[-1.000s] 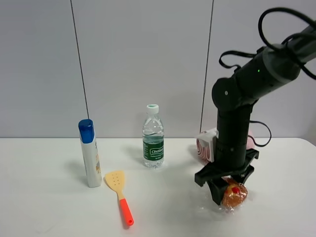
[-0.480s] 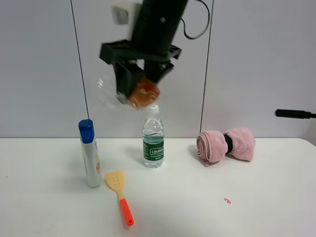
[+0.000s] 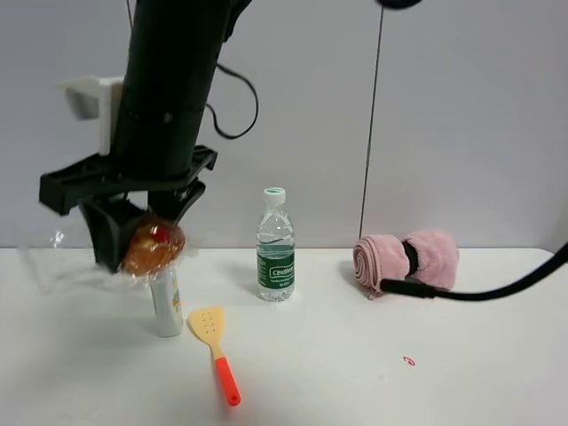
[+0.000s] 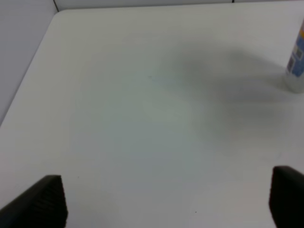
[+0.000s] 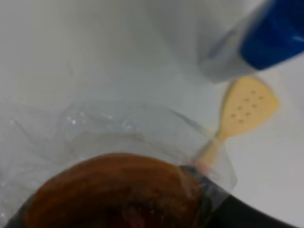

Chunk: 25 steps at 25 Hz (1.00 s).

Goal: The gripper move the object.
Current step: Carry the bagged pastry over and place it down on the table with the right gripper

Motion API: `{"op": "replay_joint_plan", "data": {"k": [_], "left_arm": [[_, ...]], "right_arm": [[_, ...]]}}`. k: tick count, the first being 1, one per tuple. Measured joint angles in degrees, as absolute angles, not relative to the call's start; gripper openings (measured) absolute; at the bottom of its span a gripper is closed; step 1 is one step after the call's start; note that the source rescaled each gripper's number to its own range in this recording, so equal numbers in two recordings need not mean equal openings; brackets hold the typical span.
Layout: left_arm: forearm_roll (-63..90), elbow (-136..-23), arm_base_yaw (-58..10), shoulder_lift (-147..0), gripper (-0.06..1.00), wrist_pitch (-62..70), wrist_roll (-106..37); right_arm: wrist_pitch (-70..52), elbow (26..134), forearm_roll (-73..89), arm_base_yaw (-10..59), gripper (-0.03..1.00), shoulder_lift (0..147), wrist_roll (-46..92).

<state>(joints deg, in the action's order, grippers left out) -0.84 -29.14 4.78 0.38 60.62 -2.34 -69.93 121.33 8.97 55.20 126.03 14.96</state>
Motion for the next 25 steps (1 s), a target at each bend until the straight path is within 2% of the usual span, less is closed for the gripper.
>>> {"op": "replay_joint_plan", "data": {"k": [10, 25], "left_arm": [[-0.84, -29.14, 4.78, 0.38, 1.0, 60.62, -2.34], [-0.84, -29.14, 4.78, 0.38, 1.0, 60.62, -2.34]], "right_arm": [[-69.95, 121.33, 5.05, 57.84, 0.0, 136.44, 21.29], [-65.42, 123.13, 2.57, 56.94, 0.0, 139.96, 26.55]]}}
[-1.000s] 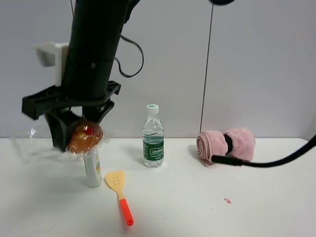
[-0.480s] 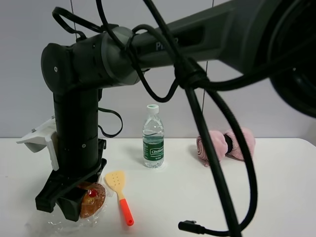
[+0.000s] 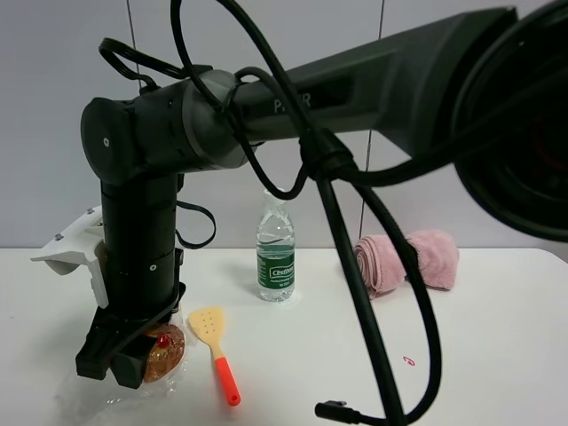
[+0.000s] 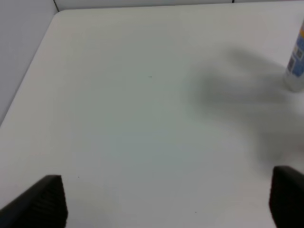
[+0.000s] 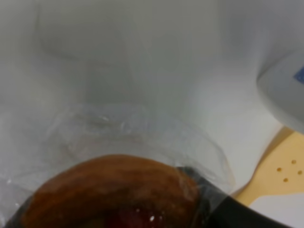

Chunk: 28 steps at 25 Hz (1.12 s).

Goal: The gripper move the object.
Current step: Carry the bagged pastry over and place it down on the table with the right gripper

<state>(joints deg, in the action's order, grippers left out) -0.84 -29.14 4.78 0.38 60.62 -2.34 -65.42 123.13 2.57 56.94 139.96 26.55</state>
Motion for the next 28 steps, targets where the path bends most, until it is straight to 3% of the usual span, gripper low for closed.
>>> {"op": "replay_joint_plan", "data": {"k": [17, 28], "left_arm": [[-0.84, -29.14, 4.78, 0.38, 1.0, 60.62, -2.34], [-0.84, -29.14, 4.78, 0.38, 1.0, 60.62, -2.34]], "right_arm": [[-63.84, 123.2, 2.6, 56.35, 0.0, 142.36, 27.02], [-62.84, 123.2, 6.97, 56.35, 0.0, 142.36, 37.05]]}}
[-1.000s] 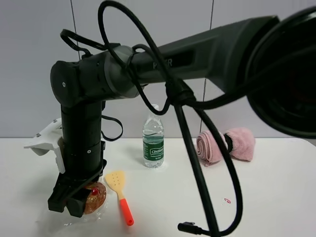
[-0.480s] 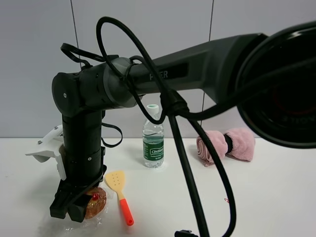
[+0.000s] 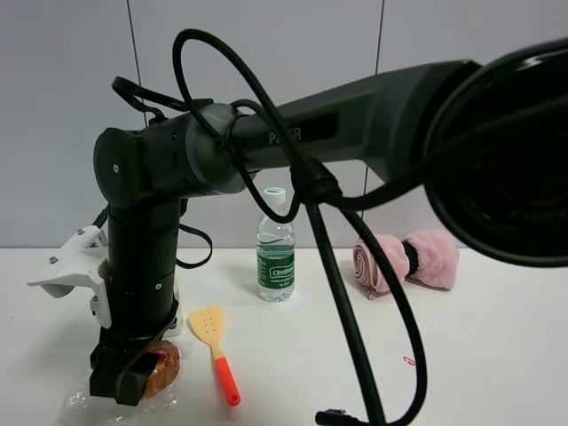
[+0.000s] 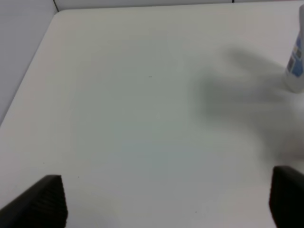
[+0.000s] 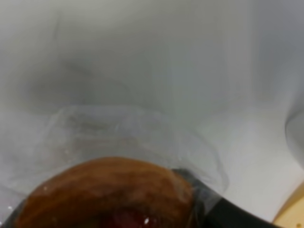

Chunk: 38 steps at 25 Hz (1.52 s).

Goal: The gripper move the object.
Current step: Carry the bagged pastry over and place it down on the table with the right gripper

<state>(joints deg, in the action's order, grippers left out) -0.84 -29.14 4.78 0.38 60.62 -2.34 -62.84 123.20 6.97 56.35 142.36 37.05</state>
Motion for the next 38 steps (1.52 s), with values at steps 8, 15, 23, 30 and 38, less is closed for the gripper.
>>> {"op": "replay_joint_plan", "data": {"k": [8, 15, 23, 30, 38], "left_arm": [[-0.84, -29.14, 4.78, 0.38, 1.0, 60.62, -2.34], [-0.84, -29.14, 4.78, 0.38, 1.0, 60.62, -2.34], [-0.84, -29.14, 4.78, 0.38, 1.0, 60.62, -2.34], [-0.84, -29.14, 4.78, 0.38, 1.0, 60.62, -2.34], [-0.84, -29.14, 4.78, 0.38, 1.0, 60.62, -2.34]], "right_arm": [[-61.14, 123.2, 7.14, 56.35, 0.0, 142.68, 37.63], [-60.8, 123.2, 6.96, 56.35, 0.0, 144.49, 37.63], [-59.66, 123.2, 6.14, 56.35, 0.36, 144.49, 37.36], [-59.66, 123.2, 4.06, 56.35, 0.48, 144.43, 33.73], [-59.86, 123.2, 3.97, 57.13, 0.51, 138.61, 32.73]]}}
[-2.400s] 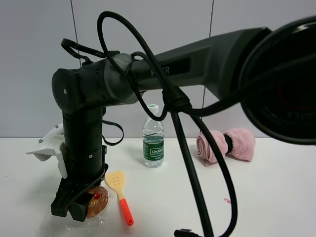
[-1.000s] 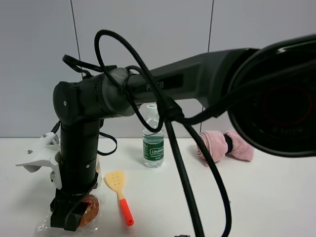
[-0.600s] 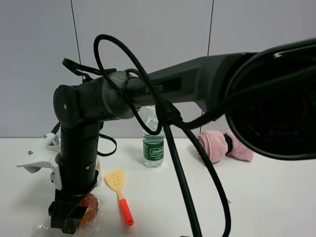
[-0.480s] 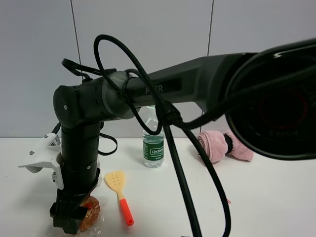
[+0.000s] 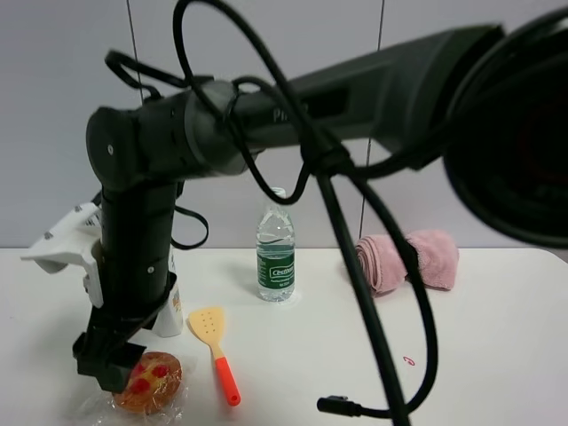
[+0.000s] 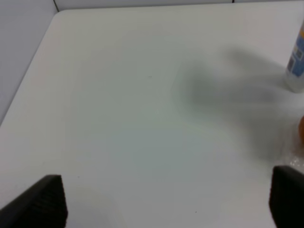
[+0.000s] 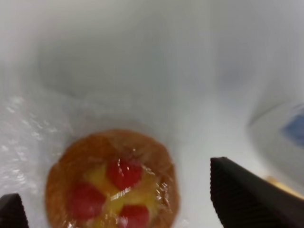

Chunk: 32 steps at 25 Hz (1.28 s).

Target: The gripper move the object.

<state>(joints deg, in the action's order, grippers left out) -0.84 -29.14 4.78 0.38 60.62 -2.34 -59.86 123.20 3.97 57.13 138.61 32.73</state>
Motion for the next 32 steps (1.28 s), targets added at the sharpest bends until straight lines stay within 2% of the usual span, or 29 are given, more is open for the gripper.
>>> {"op": "replay_joint_plan", "data": {"k": [10, 19, 24, 28, 32], "left_arm": [[-0.84, -29.14, 4.78, 0.38, 1.0, 60.62, -2.34], [-0.84, -29.14, 4.78, 0.38, 1.0, 60.62, -2.34], [-0.84, -29.14, 4.78, 0.38, 1.0, 60.62, -2.34], [-0.84, -29.14, 4.78, 0.38, 1.0, 60.62, -2.34], [-0.84, -29.14, 4.78, 0.38, 1.0, 60.62, -2.34]], "right_arm": [[-68.86, 123.2, 3.02, 57.48, 0.51, 123.34, 28.61], [-69.36, 123.2, -10.96, 57.35, 0.51, 111.3, 21.34], [-69.36, 122.88, -11.99, 54.61, 0.51, 106.01, 19.02], [-69.23, 114.75, -11.93, 53.54, 0.51, 100.09, 18.61], [-60.78, 95.76, -11.39, 52.29, 0.51, 92.33, 17.58]]}}
